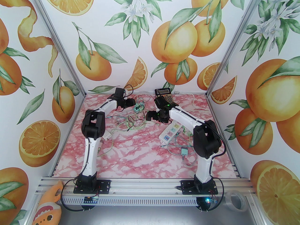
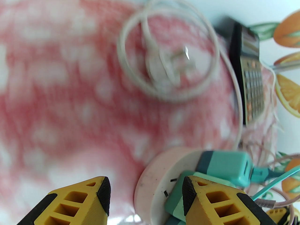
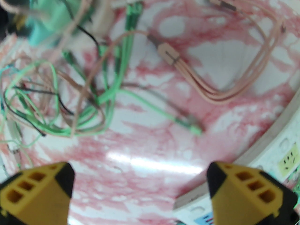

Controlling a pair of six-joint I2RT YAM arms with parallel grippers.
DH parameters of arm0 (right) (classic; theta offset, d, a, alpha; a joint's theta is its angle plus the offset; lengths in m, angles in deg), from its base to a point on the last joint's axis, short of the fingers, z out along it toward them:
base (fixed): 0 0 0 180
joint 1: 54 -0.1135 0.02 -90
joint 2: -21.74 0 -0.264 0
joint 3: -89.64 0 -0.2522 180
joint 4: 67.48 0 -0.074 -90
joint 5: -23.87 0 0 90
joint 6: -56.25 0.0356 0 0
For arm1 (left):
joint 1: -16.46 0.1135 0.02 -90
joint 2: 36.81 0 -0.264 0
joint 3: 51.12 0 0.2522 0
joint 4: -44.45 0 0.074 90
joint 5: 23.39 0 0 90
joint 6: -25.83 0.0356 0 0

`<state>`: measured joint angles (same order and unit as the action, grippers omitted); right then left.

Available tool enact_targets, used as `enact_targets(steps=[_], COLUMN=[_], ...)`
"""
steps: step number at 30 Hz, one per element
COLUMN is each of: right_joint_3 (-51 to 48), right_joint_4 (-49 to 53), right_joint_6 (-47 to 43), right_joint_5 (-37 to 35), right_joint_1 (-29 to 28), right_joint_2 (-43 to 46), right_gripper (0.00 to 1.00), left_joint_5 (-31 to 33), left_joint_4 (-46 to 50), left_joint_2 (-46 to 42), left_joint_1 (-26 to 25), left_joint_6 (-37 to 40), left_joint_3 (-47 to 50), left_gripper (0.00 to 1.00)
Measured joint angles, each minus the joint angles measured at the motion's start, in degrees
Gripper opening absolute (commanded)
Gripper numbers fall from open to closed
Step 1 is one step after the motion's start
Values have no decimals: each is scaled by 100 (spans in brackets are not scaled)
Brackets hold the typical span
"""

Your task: Pull the plug off the socket

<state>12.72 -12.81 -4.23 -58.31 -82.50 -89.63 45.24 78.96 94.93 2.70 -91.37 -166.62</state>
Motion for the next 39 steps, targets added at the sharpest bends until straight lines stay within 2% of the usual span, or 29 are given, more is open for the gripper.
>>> enact_targets(steps=[4, 8, 12, 17, 20, 23, 26, 29, 34, 39], right_joint_3=[321, 627, 931, 1075, 1078, 1064, 520, -518, -1720, -2422], right_joint_4=[-177, -382, -511, -527, -525, -492, -741, -929, -1176, -1209], right_joint_6=[118, 358, 667, 1158, 1390, 1493, 1519, 1513, 1480, 1453], right_joint_5=[-37, -37, -81, -332, -479, -553, -553, -533, -540, -619], right_joint_1=[-319, -693, -988, -984, -949, -935, -938, -935, -953, -988], right_joint_2=[-111, -328, -774, -1276, -1386, -1399, -1217, -782, 59, 568], right_gripper=[100, 100, 100, 99, 95, 85, 77, 69, 65, 63], left_joint_5=[103, 286, 321, 341, 341, 337, 334, 319, 273, 247], left_joint_4=[-422, -575, -595, -463, -459, -448, -417, -413, -400, -378], left_joint_2=[-669, -1058, -1172, -1176, -1176, -1176, -1176, -1176, -1176, -1176], left_joint_1=[-173, -297, -280, -164, -122, -92, -87, -76, -50, -50], left_joint_6=[-367, -549, -577, -479, -402, -374, -363, -328, -273, -229], left_joint_3=[1143, 1687, 1749, 1558, 1451, 1429, 1429, 1429, 1429, 1429], left_gripper=[55, 56, 58, 60, 60, 60, 60, 60, 60, 60])
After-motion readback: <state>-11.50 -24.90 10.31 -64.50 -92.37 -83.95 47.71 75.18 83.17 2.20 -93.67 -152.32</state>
